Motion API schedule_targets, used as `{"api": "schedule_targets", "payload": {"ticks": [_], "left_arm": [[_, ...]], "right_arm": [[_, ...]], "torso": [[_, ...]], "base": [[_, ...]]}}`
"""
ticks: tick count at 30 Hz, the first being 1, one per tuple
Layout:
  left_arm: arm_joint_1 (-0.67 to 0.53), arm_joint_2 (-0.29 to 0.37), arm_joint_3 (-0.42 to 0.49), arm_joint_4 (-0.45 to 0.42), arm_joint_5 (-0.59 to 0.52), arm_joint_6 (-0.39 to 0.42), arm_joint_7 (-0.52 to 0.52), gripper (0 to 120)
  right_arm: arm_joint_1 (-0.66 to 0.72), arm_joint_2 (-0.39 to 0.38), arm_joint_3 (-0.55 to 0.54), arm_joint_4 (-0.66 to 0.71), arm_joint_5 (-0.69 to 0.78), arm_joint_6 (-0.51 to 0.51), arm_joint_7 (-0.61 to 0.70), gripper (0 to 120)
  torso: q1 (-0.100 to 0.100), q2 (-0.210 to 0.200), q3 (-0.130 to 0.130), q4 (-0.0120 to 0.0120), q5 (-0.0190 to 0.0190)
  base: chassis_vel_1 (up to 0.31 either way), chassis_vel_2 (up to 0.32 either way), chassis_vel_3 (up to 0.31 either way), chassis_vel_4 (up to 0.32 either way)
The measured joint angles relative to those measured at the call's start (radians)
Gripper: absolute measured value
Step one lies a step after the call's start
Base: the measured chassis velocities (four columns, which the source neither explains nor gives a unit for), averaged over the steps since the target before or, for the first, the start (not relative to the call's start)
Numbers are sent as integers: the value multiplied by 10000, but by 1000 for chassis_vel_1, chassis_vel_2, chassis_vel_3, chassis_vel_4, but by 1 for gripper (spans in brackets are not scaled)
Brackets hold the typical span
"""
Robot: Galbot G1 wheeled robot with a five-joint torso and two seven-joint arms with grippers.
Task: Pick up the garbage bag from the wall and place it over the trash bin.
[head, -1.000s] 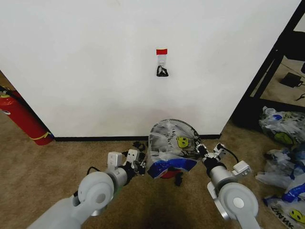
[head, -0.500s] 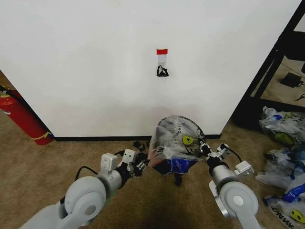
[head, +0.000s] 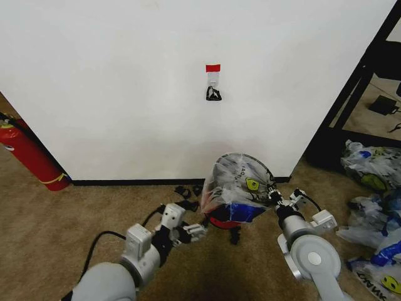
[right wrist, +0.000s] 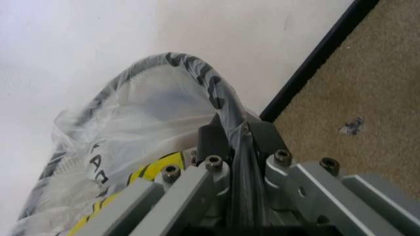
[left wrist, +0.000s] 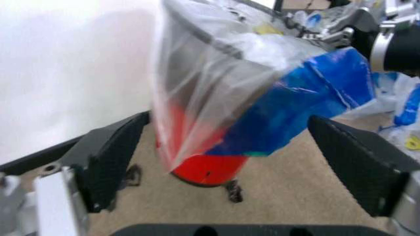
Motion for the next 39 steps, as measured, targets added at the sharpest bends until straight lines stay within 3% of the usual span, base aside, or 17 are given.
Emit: {"api": "schedule_targets", "payload": {"ticks": [11, 18, 24, 26, 31, 35, 39], "left_arm": [[-1328, -455, 1208, 631, -500, 174, 152, 100], [-1657, -686, 1782, 936, -1054, 291, 91, 92], [-2344, -947, 2181, 1557, -1265, 221, -44, 67], [-2409, -960, 2191, 1594, -1363, 217, -67, 65], [-2578, -956, 2251, 1713, -1795, 88, -226, 41], [-2525, -938, 2308, 1706, -1770, 9, -231, 34], [-2385, -960, 2492, 1671, -1549, -113, -198, 14]], "right_arm": [[5, 356, -142, -220, -529, -83, 70, 1], [148, 535, -251, -380, -700, -111, 72, 1], [218, 636, -305, -488, -756, -130, 62, 1], [219, 650, -310, -491, -760, -131, 59, 1], [249, 663, -311, -515, -776, -134, 40, 1], [255, 645, -299, -527, -776, -134, 39, 1], [251, 656, -299, -540, -790, -136, 39, 1]], "torso": [[0, 0, 0, 1, 4], [0, 0, 0, 2, 3], [1, 0, 1, 0, 2], [0, 0, 1, 0, 2], [0, 0, 1, 1, 3], [0, 0, 1, 1, 2], [0, 0, 0, 1, 2]], "base": [[0, 0, 0, 0], [0, 0, 0, 0], [0, 0, 0, 0], [0, 0, 0, 0], [0, 0, 0, 0], [0, 0, 0, 0], [0, 0, 0, 0]]}}
